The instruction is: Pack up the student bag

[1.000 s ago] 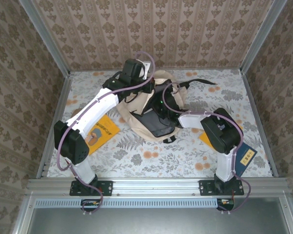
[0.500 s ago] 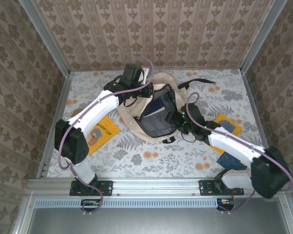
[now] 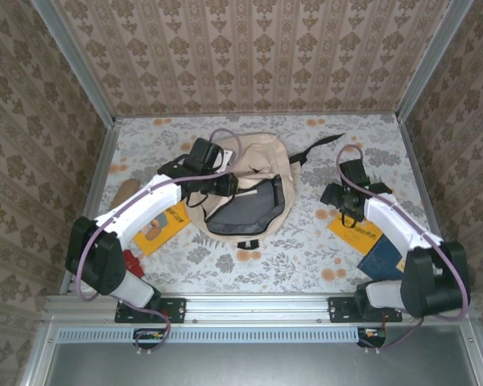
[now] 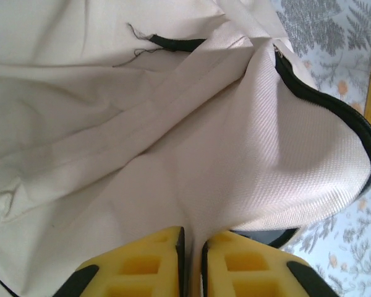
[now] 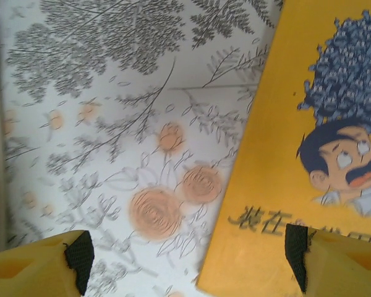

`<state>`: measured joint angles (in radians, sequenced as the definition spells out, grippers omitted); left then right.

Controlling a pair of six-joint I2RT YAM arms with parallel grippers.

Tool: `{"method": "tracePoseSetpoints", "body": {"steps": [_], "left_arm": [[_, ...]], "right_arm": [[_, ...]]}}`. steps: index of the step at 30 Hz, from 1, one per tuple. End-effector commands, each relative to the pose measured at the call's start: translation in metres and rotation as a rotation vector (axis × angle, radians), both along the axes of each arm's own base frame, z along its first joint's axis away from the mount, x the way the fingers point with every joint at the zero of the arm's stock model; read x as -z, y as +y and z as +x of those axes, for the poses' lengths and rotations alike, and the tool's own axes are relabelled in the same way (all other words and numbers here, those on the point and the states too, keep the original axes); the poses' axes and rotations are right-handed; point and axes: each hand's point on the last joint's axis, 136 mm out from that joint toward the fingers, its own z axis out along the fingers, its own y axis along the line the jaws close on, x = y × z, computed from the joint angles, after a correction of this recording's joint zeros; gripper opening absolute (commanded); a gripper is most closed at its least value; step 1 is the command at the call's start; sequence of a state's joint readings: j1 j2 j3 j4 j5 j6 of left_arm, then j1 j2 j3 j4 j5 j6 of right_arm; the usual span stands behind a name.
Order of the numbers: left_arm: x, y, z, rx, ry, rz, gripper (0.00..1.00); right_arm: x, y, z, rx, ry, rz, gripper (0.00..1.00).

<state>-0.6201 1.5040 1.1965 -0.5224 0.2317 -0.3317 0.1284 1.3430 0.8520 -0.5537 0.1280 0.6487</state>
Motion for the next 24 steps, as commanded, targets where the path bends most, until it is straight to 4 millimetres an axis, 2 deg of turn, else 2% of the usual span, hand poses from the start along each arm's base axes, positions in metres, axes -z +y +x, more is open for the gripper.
{"method": "tracePoseSetpoints", "body": {"steps": [1, 6, 12, 18, 24], "left_arm": [[-0.001, 0.0, -0.014, 0.027, 0.035, -0.034, 0.35], [-0.011, 0.006, -0.012, -0.033, 0.027, -0.038, 0.55], [-0.009, 0.015, -0.009, -0.113, 0.019, 0.014, 0.6], [-0.009, 0.005, -0.01, -0.12, 0.013, 0.027, 0.61], [-0.004, -0.012, -0.01, -0.111, 0.033, 0.021, 0.61]], "right_arm": [[0.006, -0.019, 0.018, -0.012, 0.047, -0.073, 0.84], [0.023, -0.037, 0.034, 0.023, 0.104, -0.081, 0.85], [0.051, -0.024, 0.031, -0.012, 0.193, -0.009, 0.84], [0.068, 0.001, 0.02, -0.055, 0.241, 0.079, 0.82], [0.068, 0.052, -0.002, -0.139, 0.255, 0.167, 0.81]]}}
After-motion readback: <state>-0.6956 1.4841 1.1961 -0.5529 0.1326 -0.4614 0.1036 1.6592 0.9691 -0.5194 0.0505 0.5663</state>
